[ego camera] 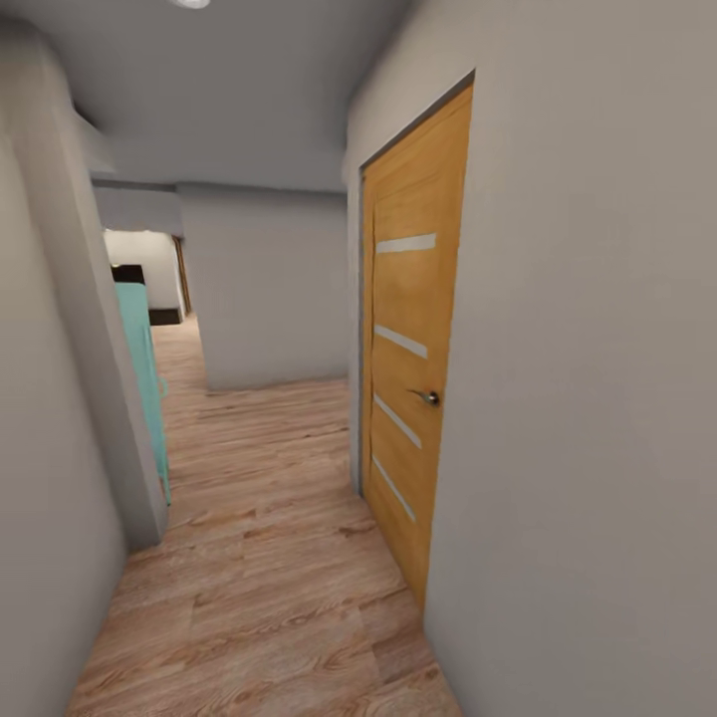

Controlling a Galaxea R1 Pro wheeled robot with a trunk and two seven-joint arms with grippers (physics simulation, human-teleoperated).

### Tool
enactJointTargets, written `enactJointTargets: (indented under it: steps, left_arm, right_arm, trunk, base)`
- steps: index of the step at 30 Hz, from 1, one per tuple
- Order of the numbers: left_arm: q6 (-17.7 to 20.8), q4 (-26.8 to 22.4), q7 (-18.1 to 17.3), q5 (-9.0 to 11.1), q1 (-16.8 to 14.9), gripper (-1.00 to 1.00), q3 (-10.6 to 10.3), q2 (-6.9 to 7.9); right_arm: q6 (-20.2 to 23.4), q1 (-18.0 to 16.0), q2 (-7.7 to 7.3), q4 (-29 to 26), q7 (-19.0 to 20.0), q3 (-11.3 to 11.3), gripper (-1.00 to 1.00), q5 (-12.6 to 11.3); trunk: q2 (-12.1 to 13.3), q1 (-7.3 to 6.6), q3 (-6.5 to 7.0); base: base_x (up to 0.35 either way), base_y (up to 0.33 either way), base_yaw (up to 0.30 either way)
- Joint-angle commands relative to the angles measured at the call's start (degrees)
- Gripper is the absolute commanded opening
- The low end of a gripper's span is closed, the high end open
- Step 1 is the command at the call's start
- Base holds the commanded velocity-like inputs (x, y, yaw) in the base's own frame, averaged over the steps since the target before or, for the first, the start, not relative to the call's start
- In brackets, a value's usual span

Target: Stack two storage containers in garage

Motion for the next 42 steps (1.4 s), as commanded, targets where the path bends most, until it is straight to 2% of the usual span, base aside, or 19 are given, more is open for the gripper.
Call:
enactJointTargets:
  steps: [1,34,42]
  left_arm:
    - [-0.13,0.02,0.14,0.41,-0.02,1.00,-0.49,-0.01]
    - [0.03,0.02,0.07,0.39,-0.04,1.00,-0.48,-0.10]
    - [0.57,0.02,0.06,0.39,-0.05,1.00,-0.49,-0.02]
  right_arm:
    - [-0.26,-0.03,-0.02,0.11,0.05,0.11,1.00,0.50]
    - [-0.61,-0.03,-0.02,0.11,0.03,-0.36,1.00,0.27]
    - [-0.73,-0.03,-0.02,0.11,0.11,-0.31,1.00,0.30]
  trunk:
    - [-0.04,0.04,-0.02]
    - [-0.04,0.04,-0.02]
    - [-0.04,0.04,-0.02]
  base:
    - [0.191,0.000,0.269]
    - [0.161,0.000,0.269]
    - [0.245,0.000,0.069]
